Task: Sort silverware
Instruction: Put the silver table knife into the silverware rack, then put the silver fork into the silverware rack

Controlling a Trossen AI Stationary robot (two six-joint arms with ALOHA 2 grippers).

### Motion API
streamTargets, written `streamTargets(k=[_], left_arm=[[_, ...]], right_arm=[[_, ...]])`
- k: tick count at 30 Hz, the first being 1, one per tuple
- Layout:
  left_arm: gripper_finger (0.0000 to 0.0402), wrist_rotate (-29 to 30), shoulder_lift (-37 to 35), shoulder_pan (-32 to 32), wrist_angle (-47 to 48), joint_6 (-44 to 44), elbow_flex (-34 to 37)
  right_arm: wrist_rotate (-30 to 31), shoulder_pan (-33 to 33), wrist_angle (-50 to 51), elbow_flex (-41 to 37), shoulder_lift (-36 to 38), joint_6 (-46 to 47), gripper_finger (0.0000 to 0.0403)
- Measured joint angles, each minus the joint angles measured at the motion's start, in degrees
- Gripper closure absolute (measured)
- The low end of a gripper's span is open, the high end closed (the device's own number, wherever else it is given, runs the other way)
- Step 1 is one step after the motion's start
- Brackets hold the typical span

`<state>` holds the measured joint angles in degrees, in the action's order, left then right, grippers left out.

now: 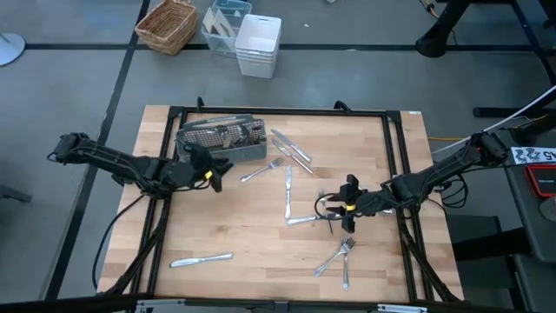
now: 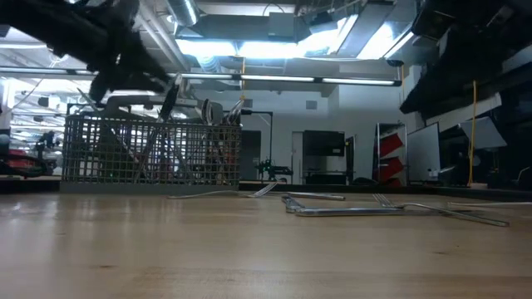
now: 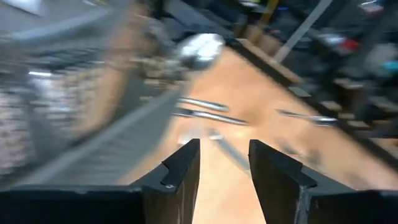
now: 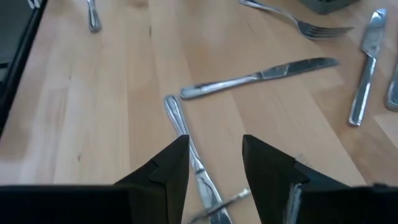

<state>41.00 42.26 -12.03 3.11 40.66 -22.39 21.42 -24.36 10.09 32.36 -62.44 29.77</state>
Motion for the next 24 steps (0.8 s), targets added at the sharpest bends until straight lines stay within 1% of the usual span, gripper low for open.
streamTargets(k=[3, 7, 9, 13, 16, 19, 22, 24], left_arm=[[0.0272, -4.4, 1.8, -0.4, -6.5, -0.2, 0.0], [0.0272, -7.7, 5.6, -1.6, -14.4, -2.2, 0.0], [0.0272, -8.9, 8.0, -2.5, -17.9, -3.6, 0.0], [0.0273, -9.4, 13.2, -3.9, -24.0, -6.5, 0.0], [0.0273, -9.5, 16.9, -4.3, -26.4, -7.9, 0.0], [0.0273, -9.5, 19.8, -4.3, -26.6, -7.8, 0.0], [0.0273, -9.5, 22.2, -4.3, -26.5, -7.7, 0.0], [0.0273, -9.6, 23.4, -4.3, -26.7, -7.1, 0.0]], right_arm=[[0.0, 0.0, -1.8, 0.0, -1.0, 0.0, 0.0251], [0.0, 0.0, -4.3, 0.0, -2.5, 3.3, 0.0251], [0.5, 0.0, -4.3, 0.0, -3.1, 7.5, 0.0251], [1.9, 0.0, -3.6, 0.0, -3.1, 20.0, 0.0251], [3.2, 0.0, -1.6, 0.0, -3.1, 25.7, 0.0251], [4.4, 0.0, 2.0, 0.0, -4.4, 31.7, 0.0253], [4.1, 0.0, 3.6, 0.0, -6.8, 38.2, 0.0263], [2.8, 0.0, 3.6, 0.0, -8.5, 40.8, 0.0272]])
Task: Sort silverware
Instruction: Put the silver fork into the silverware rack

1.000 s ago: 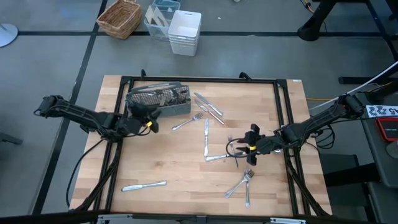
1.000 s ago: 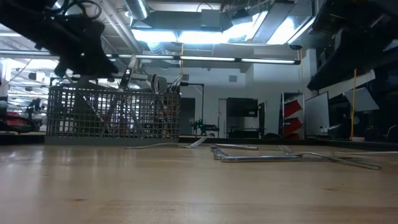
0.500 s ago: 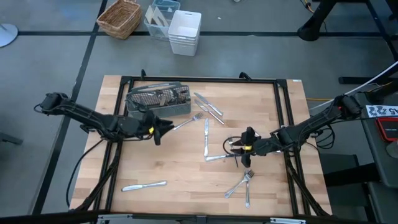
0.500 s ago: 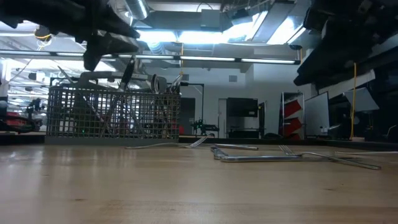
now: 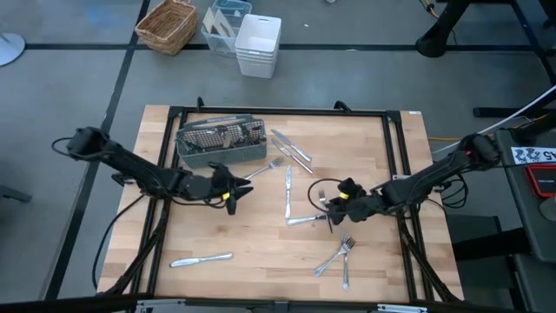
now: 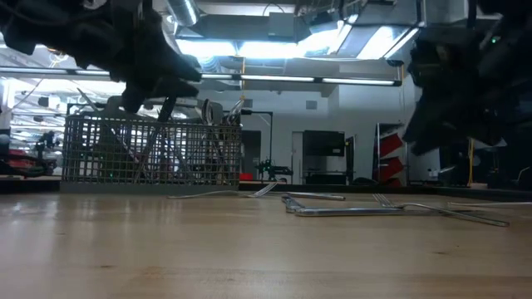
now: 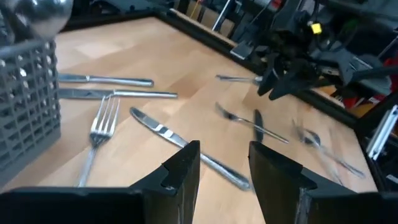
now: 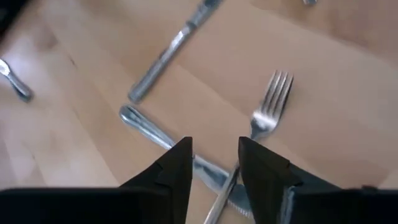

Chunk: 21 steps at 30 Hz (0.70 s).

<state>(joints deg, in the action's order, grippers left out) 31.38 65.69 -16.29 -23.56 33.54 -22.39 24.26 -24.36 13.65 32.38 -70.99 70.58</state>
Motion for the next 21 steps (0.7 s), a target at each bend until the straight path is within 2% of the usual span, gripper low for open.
streamTargets(k=[5, 12, 21], left_arm=[[0.0273, -0.8, 1.8, -0.3, 0.4, 0.2, 0.0], [0.0273, -1.2, 2.4, -2.0, 0.7, 0.1, 0.0], [0.0273, -1.2, 2.4, -5.6, 2.1, -2.1, 0.0]], right_arm=[[-4.3, 0.0, 0.0, 1.7, -4.2, 3.0, 0.0297], [-4.8, 0.0, 0.1, 2.5, -6.8, 2.6, 0.0323], [-6.1, 0.0, -0.1, 2.5, -6.9, 2.5, 0.0314]])
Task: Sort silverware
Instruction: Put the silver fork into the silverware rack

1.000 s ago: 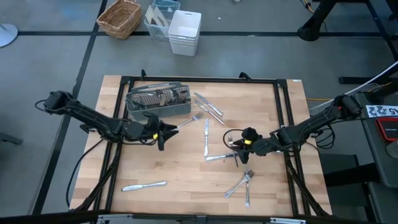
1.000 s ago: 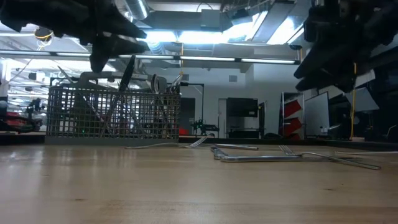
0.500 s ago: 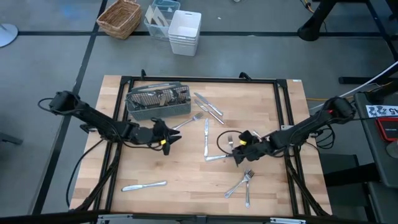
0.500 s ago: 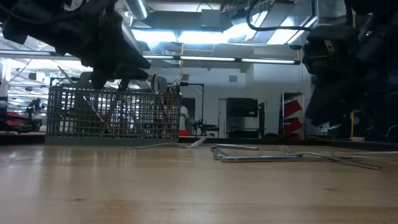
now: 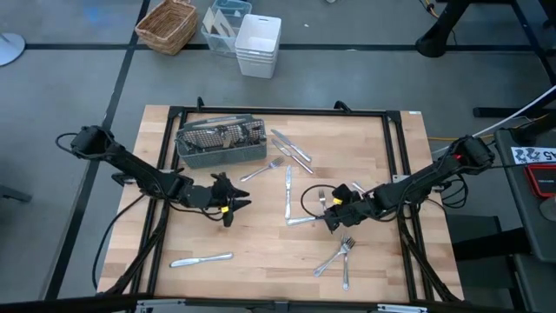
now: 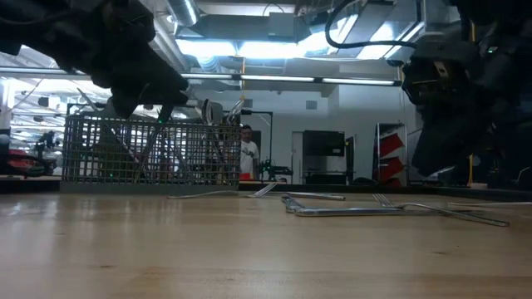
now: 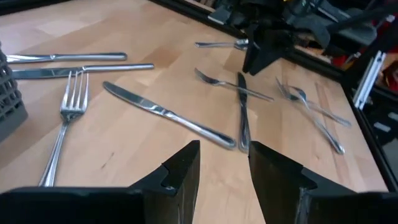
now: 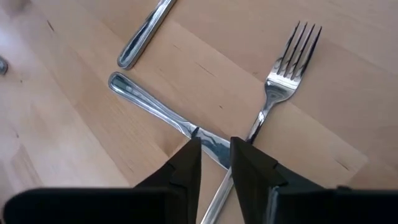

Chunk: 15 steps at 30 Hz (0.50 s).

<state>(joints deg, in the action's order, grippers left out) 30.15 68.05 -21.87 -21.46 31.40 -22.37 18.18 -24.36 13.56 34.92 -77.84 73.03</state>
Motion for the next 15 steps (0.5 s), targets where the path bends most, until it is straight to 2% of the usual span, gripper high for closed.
streamTargets(k=[9, 15], left_arm=[[0.0273, 0.0, 0.0, -0.8, 2.4, 0.2, 0.0], [0.0273, 0.0, 0.0, -0.8, 3.0, 0.6, 0.0]], right_arm=[[-1.0, 3.2, 0.1, 0.0, -1.8, 0.4, 0.0251], [-9.1, 7.1, 0.0, 0.0, -5.2, 0.5, 0.0245]])
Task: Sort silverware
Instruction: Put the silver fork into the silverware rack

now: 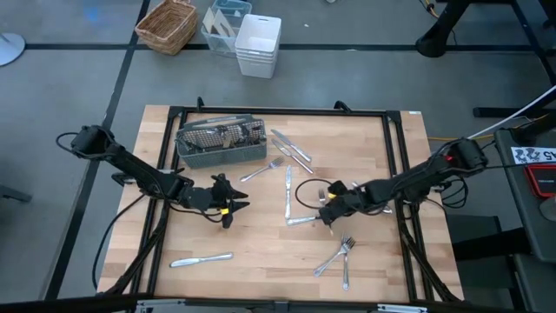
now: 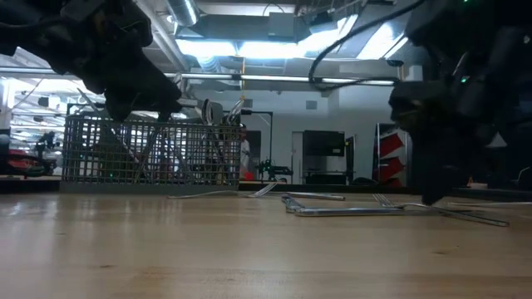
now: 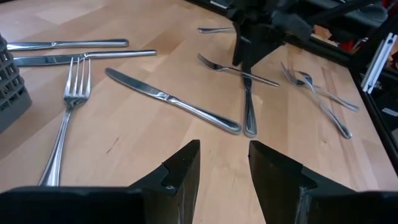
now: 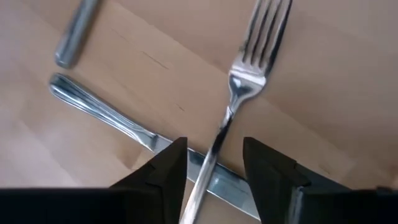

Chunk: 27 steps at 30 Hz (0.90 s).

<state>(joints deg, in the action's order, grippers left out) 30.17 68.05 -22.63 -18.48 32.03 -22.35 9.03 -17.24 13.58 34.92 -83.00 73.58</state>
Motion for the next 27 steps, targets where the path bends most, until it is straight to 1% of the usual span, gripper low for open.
streamTargets(k=[3, 8, 13, 18, 27], left_arm=[[0.0273, 0.0, 0.0, 0.0, 0.0, 0.0, 0.0], [0.0273, 0.0, 0.0, 0.0, 0.0, -0.1, 0.0], [0.0273, 0.0, 0.0, 0.0, 0.0, -0.1, 0.0], [0.0273, 0.0, 0.0, 0.0, 0.0, -0.1, 0.0], [0.0273, 0.0, 0.0, 0.0, 0.0, -0.1, 0.0]], right_arm=[[-1.4, 0.9, 0.0, 0.0, -0.8, 0.1, 0.0252], [0.9, 0.8, -0.4, 0.1, -2.5, 0.1, 0.0266], [1.2, 0.7, -0.5, 0.3, -4.6, 1.6, 0.0281], [2.7, 0.7, -0.5, 0.2, -5.0, 3.3, 0.0298], [3.7, 0.7, 0.2, 0.1, -5.1, 3.4, 0.0354]])
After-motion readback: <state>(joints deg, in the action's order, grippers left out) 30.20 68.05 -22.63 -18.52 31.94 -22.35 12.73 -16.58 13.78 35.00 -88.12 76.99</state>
